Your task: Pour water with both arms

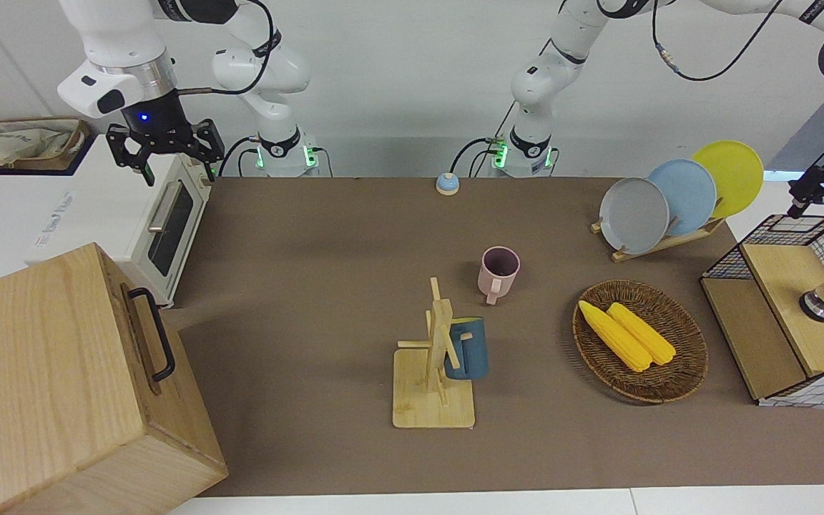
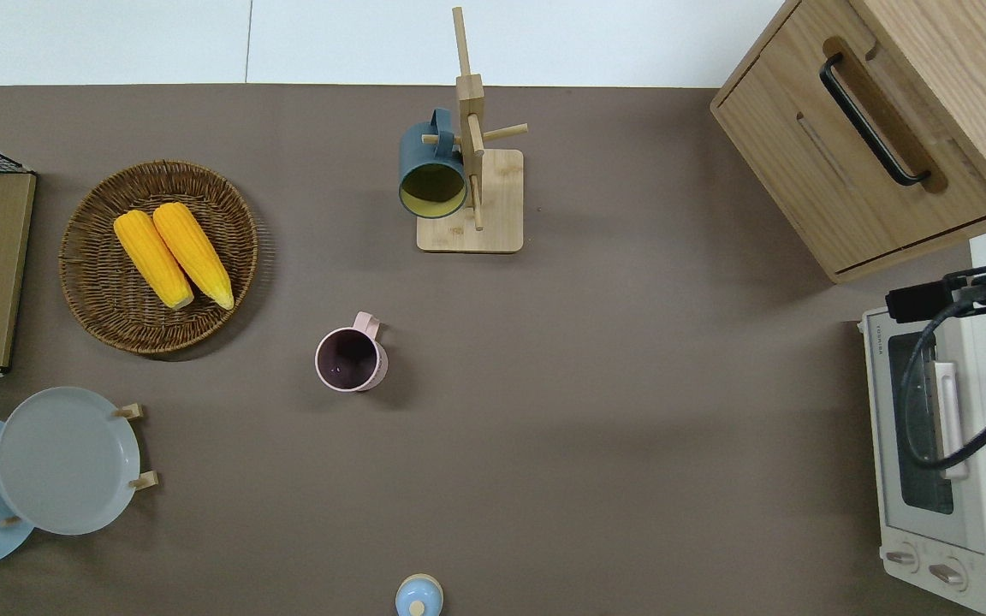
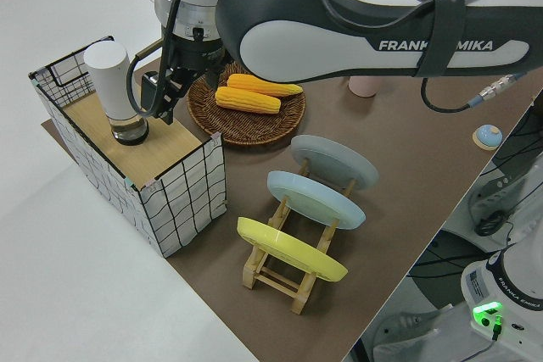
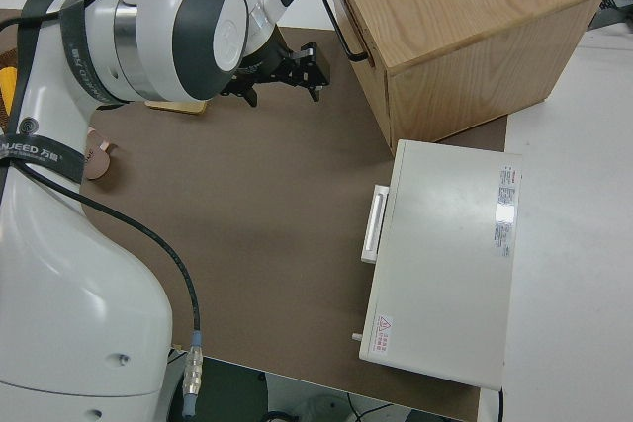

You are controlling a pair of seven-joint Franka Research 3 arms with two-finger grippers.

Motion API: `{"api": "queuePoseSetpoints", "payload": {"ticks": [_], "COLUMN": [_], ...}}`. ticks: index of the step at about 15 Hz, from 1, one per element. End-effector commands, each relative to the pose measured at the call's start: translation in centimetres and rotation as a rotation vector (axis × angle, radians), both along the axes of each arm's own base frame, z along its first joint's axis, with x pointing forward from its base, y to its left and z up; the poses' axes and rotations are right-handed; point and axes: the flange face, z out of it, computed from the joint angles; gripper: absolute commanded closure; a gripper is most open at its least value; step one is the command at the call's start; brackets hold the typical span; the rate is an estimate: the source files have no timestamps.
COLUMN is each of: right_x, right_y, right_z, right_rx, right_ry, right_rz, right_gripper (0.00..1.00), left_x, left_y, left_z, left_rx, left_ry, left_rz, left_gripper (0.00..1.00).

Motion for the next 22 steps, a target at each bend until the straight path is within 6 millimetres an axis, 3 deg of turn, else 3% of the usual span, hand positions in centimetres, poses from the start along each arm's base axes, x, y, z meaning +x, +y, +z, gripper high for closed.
{"api": "queuePoseSetpoints", "payload": {"ticks": [1,7,15,20,22], "right_x": [-0.2,-0.2,-0.3,-0.2,-0.2], "right_y": [0.1,0.1,0.1,0.1,0.1], "right_z": [0.4,0.4,0.4,0.4,0.4], "right_rx": [0.013,0.013,0.013,0.013,0.013], "right_ry": [0.003,0.003,0.002,0.003,0.003], "right_rz": [-0.007,-0.009,-0.009,-0.010,-0.010], "right_gripper": [0.007,0.007,0.007,0.007,0.007], "left_x": [-1.1,-0.7,-0.7,-0.5,-0.4], "left_y": [-2.1,-9.4,-22.7,-27.4,-27.8], "left_z": [2.8,3.1,2.3,2.4,2.3], "left_rx": [0.029,-0.018,-0.011,-0.008,-0.003], "left_ry": [0.028,0.112,0.182,0.213,0.213], "left_rz": [0.058,0.006,-0.029,-0.114,-0.124], "left_gripper": [0.01,0.00,0.00,0.00,0.00]}}
